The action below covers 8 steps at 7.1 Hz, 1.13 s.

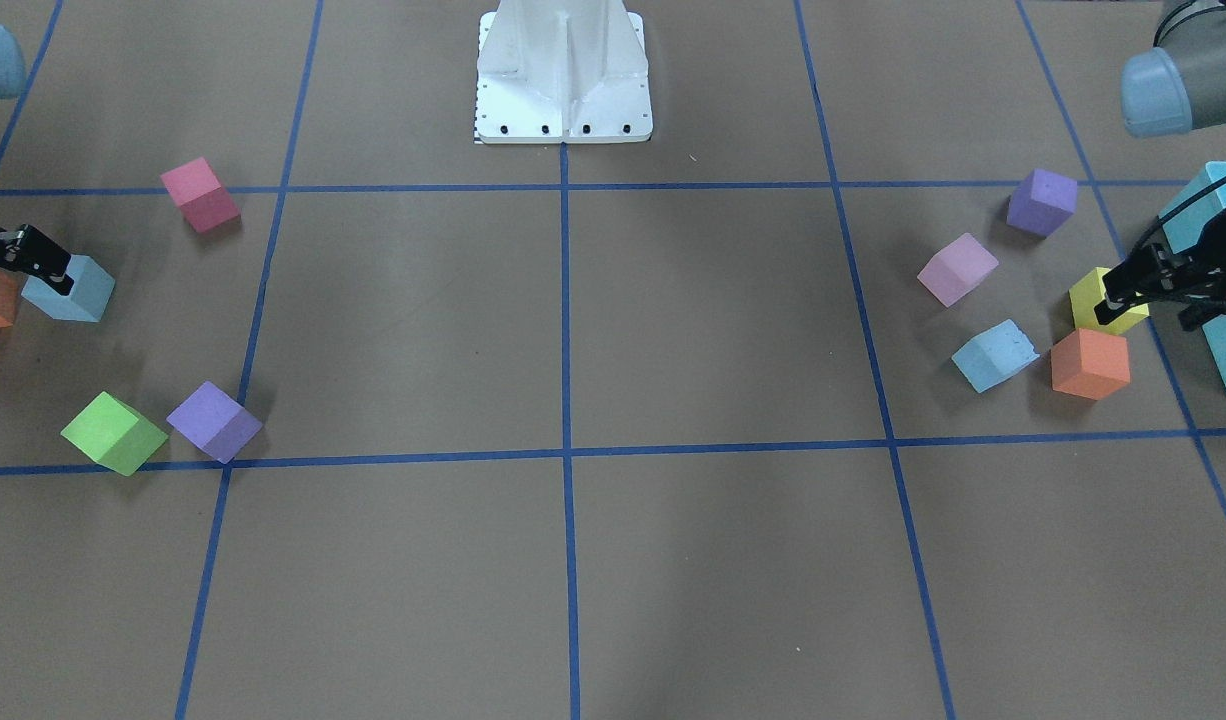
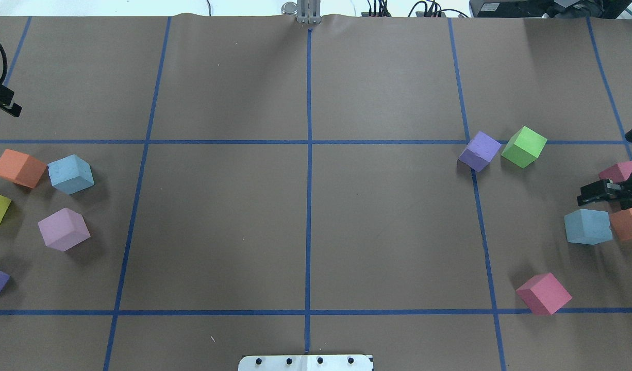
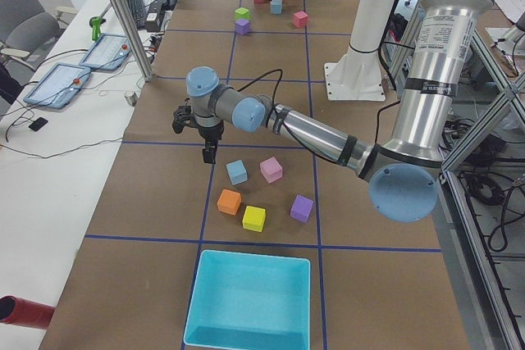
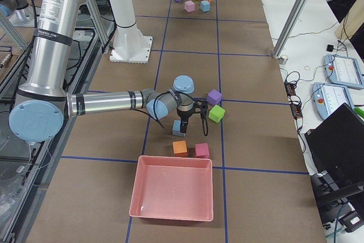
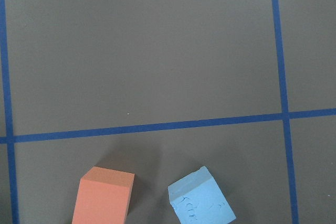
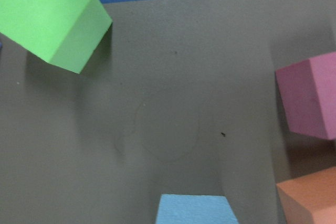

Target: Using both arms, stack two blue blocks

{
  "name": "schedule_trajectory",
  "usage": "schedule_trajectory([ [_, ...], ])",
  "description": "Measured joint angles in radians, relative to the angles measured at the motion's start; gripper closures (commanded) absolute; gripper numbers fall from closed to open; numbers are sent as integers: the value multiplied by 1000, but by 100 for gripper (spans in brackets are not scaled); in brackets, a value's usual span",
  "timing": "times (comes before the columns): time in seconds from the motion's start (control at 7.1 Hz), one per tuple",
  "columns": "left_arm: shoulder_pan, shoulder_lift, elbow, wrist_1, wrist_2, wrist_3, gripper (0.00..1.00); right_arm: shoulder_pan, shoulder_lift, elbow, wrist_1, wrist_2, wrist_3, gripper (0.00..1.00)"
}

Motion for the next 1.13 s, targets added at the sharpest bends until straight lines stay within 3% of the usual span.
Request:
schedule_trajectory([
  [0.28, 0, 17, -22, 0, 0, -3, 1, -11, -27, -3, 30, -9, 15, 1],
  [0.7, -1, 35, -38, 1, 0, -5, 1, -93, 21, 1, 31, -52, 104, 1],
  [1.13, -1, 42, -36, 1, 0, -2, 1, -104, 23, 10, 32, -50, 103, 1],
])
